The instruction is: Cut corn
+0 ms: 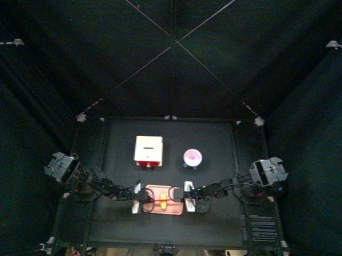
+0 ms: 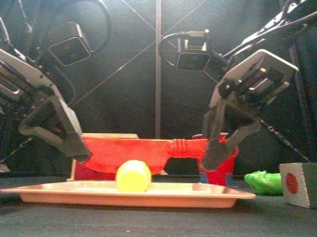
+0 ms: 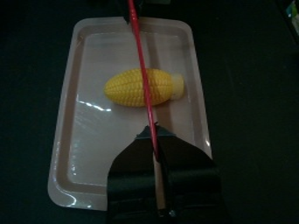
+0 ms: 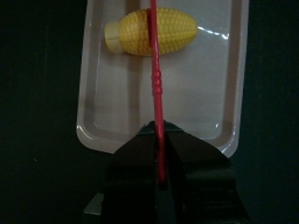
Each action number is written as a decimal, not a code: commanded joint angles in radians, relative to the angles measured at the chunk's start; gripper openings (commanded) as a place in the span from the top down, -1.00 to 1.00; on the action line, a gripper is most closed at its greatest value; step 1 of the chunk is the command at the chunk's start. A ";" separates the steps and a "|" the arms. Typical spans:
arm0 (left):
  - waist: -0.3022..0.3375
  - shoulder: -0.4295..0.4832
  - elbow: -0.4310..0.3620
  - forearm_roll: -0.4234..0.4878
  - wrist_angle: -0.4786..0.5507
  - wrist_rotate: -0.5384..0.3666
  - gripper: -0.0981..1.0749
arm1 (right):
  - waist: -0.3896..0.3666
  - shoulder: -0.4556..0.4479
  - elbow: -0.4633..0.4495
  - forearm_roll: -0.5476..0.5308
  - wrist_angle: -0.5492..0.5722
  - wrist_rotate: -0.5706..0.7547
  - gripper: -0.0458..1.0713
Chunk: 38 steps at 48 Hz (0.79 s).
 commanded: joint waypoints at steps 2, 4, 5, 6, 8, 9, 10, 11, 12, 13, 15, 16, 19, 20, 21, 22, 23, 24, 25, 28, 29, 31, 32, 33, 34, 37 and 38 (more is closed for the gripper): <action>-0.003 0.003 -0.015 0.005 -0.002 0.003 0.47 | -0.006 -0.012 -0.020 0.002 -0.005 -0.002 0.19; -0.003 0.006 -0.015 0.005 -0.002 0.003 0.47 | -0.006 -0.011 -0.021 0.002 -0.006 -0.002 0.19; -0.003 0.008 -0.015 0.005 -0.002 0.003 0.47 | -0.006 -0.011 -0.020 0.002 -0.006 -0.002 0.19; -0.003 0.009 -0.017 0.005 -0.002 0.003 0.47 | -0.006 -0.009 -0.020 0.002 -0.006 -0.002 0.19; -0.003 0.014 -0.017 0.005 -0.003 0.003 0.47 | -0.006 -0.008 -0.021 0.002 -0.006 -0.002 0.19; -0.003 0.015 -0.017 0.005 -0.002 0.003 0.47 | -0.008 -0.008 -0.020 0.002 -0.006 -0.002 0.19; -0.003 0.015 -0.017 0.005 -0.002 0.003 0.47 | -0.006 -0.006 -0.021 0.002 -0.006 -0.002 0.19; -0.003 0.017 -0.017 0.005 -0.003 0.003 0.47 | -0.006 -0.005 -0.021 0.002 -0.006 -0.002 0.19; -0.002 0.020 -0.018 0.005 -0.002 0.003 0.47 | -0.006 -0.003 -0.021 0.002 -0.006 -0.002 0.19; -0.003 0.023 -0.018 0.003 -0.002 0.003 0.47 | -0.006 -0.002 -0.021 0.002 -0.006 -0.002 0.19; -0.002 0.026 -0.020 0.005 -0.002 0.003 0.47 | -0.008 0.000 -0.023 0.002 -0.006 -0.002 0.19; -0.002 0.028 -0.020 0.003 -0.003 0.003 0.47 | -0.008 0.000 -0.023 0.002 -0.005 -0.002 0.19; -0.002 0.034 -0.023 0.005 -0.002 0.003 0.47 | -0.006 0.005 -0.023 0.002 -0.006 -0.002 0.19; -0.002 0.035 -0.023 0.005 -0.002 0.003 0.47 | -0.006 0.006 -0.025 0.002 -0.006 -0.002 0.19; -0.002 0.037 -0.023 0.005 -0.002 0.003 0.47 | -0.008 0.009 -0.025 0.002 -0.005 -0.002 0.19; -0.002 0.038 -0.025 0.005 -0.002 0.003 0.47 | -0.006 0.011 -0.025 0.003 -0.005 -0.002 0.19; -0.002 0.040 -0.025 0.005 -0.002 0.003 0.47 | -0.006 0.012 -0.026 0.002 -0.006 -0.002 0.19; -0.003 0.040 -0.025 0.005 -0.002 0.003 0.47 | -0.006 0.014 -0.026 0.002 -0.006 -0.002 0.19; -0.002 0.041 -0.025 0.005 -0.002 0.003 0.47 | -0.008 0.015 -0.026 0.003 -0.006 -0.002 0.19; -0.002 0.044 -0.025 0.003 -0.002 0.003 0.47 | -0.008 0.023 -0.031 0.006 -0.006 -0.002 0.19; -0.002 0.044 -0.025 0.003 -0.002 0.003 0.47 | -0.006 0.026 -0.031 0.006 -0.006 -0.002 0.19; -0.002 0.048 -0.025 0.003 -0.002 0.003 0.47 | -0.006 0.034 -0.034 0.009 -0.005 -0.002 0.19; -0.002 0.048 -0.025 0.003 -0.002 0.003 0.47 | -0.006 0.038 -0.035 0.009 -0.003 -0.002 0.19; -0.003 0.049 -0.025 0.003 -0.002 0.003 0.47 | -0.006 0.043 -0.037 0.009 -0.002 -0.002 0.19; -0.002 0.051 -0.025 0.003 -0.002 0.003 0.47 | -0.008 0.044 -0.037 0.009 -0.002 -0.002 0.19; -0.002 0.057 -0.026 0.003 -0.002 0.003 0.47 | -0.008 0.052 -0.038 0.012 -0.002 -0.002 0.19; -0.002 0.058 -0.025 0.003 -0.002 0.003 0.47 | -0.008 0.054 -0.040 0.012 0.000 -0.002 0.19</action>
